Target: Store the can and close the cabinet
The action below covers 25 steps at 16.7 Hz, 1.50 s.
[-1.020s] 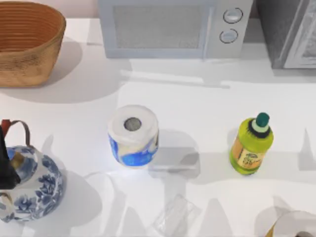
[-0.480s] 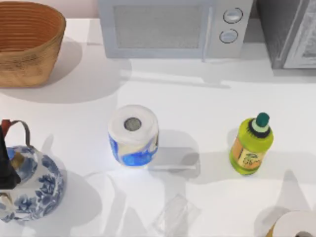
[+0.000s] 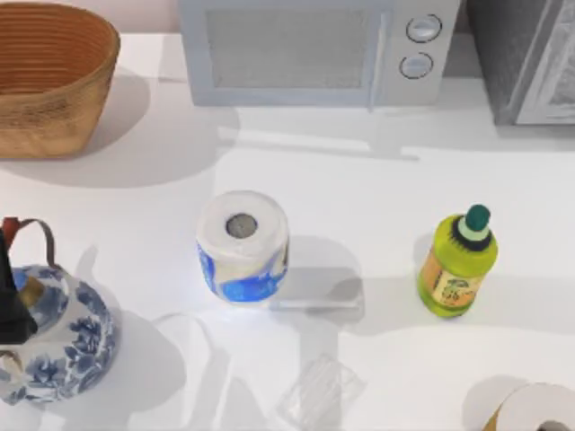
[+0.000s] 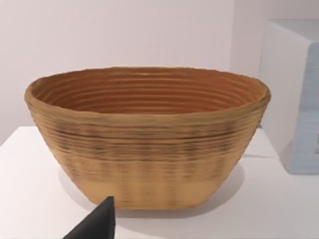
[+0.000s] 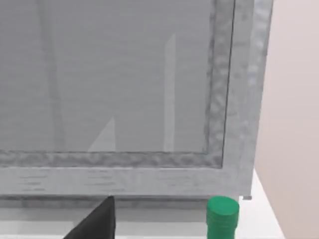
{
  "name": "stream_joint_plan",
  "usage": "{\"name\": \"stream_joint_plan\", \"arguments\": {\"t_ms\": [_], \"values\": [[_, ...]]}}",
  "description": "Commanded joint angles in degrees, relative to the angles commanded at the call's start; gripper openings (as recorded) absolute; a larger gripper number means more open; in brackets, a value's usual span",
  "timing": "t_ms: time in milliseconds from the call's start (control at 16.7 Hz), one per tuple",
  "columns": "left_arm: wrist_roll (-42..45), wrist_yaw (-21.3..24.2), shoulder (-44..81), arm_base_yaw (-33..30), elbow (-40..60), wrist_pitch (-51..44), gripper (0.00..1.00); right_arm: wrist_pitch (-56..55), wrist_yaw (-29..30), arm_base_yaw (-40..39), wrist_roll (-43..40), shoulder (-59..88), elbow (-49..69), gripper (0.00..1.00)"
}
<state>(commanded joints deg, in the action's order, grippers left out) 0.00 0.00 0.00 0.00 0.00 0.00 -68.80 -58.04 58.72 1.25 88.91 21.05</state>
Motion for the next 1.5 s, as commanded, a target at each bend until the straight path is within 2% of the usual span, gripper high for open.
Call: {"name": "stream_joint_plan", "arguments": {"t_ms": [360, 600, 780, 1080, 1320, 1500], "values": [[0.0, 0.0, 0.0, 0.0, 0.0, 0.0, 1.00, 0.7, 0.0, -0.2, 0.0, -0.2, 0.6, 1.00], [0.0, 0.0, 0.0, 0.0, 0.0, 0.0, 1.00, 8.6, -1.2, 0.1, -0.2, -0.7, 8.9, 1.00], [0.0, 0.0, 0.0, 0.0, 0.0, 0.0, 1.00, 20.8, -2.6, 0.3, -0.2, -1.4, 20.0, 1.00], [0.0, 0.0, 0.0, 0.0, 0.0, 0.0, 1.00, 48.6, -3.9, 0.5, -0.1, -4.0, 43.0, 1.00], [0.0, 0.0, 0.0, 0.0, 0.0, 0.0, 1.00, 70.9, -3.3, 0.7, 0.1, -7.1, 60.7, 1.00], [0.0, 0.0, 0.0, 0.0, 0.0, 0.0, 1.00, 83.0, -2.3, 0.9, 0.1, -9.7, 71.2, 1.00]]}}
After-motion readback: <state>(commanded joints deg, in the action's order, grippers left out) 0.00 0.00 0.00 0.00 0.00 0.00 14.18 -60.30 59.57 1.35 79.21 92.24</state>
